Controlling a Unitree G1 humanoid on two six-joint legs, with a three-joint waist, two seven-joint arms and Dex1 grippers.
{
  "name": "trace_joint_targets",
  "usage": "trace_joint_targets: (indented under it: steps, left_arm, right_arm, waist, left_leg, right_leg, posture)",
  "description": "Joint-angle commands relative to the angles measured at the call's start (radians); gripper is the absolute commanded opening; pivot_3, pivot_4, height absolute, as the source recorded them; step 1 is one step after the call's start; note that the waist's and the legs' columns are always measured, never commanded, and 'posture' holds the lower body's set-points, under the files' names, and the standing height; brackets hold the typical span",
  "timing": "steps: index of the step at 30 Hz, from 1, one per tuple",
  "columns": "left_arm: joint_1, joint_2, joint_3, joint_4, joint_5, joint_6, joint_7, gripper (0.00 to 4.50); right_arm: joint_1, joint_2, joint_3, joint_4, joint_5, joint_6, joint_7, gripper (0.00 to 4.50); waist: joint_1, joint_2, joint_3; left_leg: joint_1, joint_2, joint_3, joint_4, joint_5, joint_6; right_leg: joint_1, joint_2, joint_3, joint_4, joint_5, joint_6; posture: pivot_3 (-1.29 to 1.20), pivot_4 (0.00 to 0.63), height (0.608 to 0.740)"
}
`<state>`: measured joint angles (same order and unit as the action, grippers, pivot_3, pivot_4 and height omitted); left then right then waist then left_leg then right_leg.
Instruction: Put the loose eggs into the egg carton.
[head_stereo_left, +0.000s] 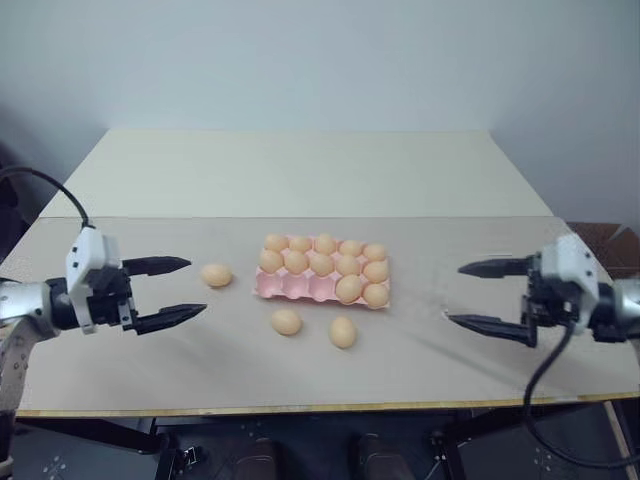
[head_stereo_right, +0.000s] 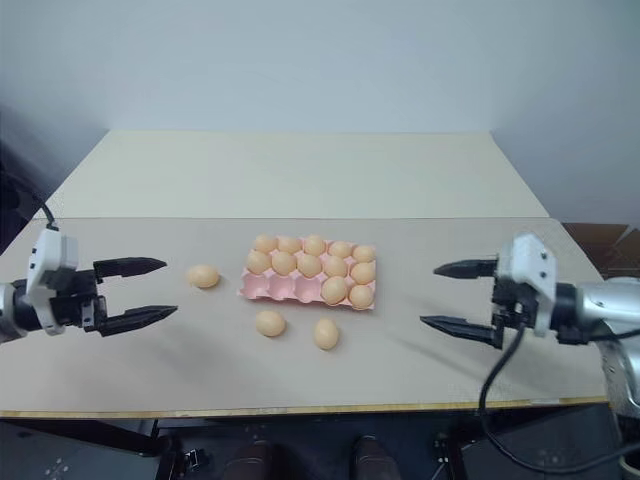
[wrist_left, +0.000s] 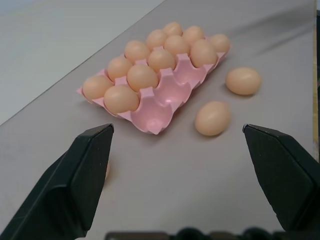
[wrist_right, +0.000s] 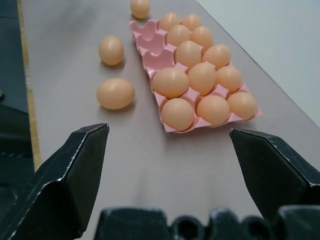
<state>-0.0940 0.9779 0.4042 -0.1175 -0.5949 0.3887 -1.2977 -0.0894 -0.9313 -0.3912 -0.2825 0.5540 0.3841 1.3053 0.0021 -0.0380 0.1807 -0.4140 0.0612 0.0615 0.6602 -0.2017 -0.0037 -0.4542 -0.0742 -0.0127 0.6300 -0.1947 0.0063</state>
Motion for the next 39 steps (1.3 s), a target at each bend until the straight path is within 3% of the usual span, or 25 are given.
trace_joint_targets:
  steps: [1, 25, 32, 39]
  left_arm:
    - [0.015, 0.025, 0.050, -0.024, -0.022, 0.000, -0.016, 4.50]
    - [0.045, 0.026, 0.083, -0.123, -0.066, 0.056, 0.033, 4.50]
    - [0.027, 0.005, 0.049, -0.146, -0.076, 0.046, 0.050, 4.50]
    - [0.017, -0.001, 0.024, -0.135, -0.073, 0.040, 0.044, 4.50]
  right_arm:
    - [0.037, -0.009, -0.066, -0.069, 0.045, 0.008, -0.022, 4.47]
    - [0.009, -0.012, 0.035, -0.117, 0.068, -0.010, -0.085, 4.47]
    - [-0.117, -0.005, 0.281, -0.113, -0.106, -0.107, -0.078, 4.47]
    - [-0.302, 0.100, 0.554, -0.067, -0.308, -0.191, -0.106, 4.47]
  waist:
    - [0.000, 0.000, 0.000]
    - [0.007, 0.000, 0.000]
    - [0.003, 0.000, 0.000]
    - [-0.001, -0.001, 0.000]
  left_leg:
    - [0.000, 0.000, 0.000, 0.000, 0.000, 0.000]
    - [-0.001, 0.000, 0.000, 0.000, 0.000, 0.000]
    - [0.000, 0.000, 0.000, 0.000, 0.000, 0.000]
    - [-0.001, 0.000, 0.000, 0.000, 0.000, 0.000]
  right_leg:
    - [0.000, 0.000, 0.000, 0.000, 0.000, 0.000]
    - [0.000, -0.001, 0.000, -0.001, 0.000, 0.000]
    - [0.000, 0.000, 0.001, 0.000, 0.000, 0.000]
    - [-0.001, 0.000, 0.000, 0.000, 0.000, 0.000]
  posture:
    - [0.00, 0.150, 0.740]
    - [0.00, 0.150, 0.740]
    - [0.00, 0.150, 0.740]
    - [0.00, 0.150, 0.740]
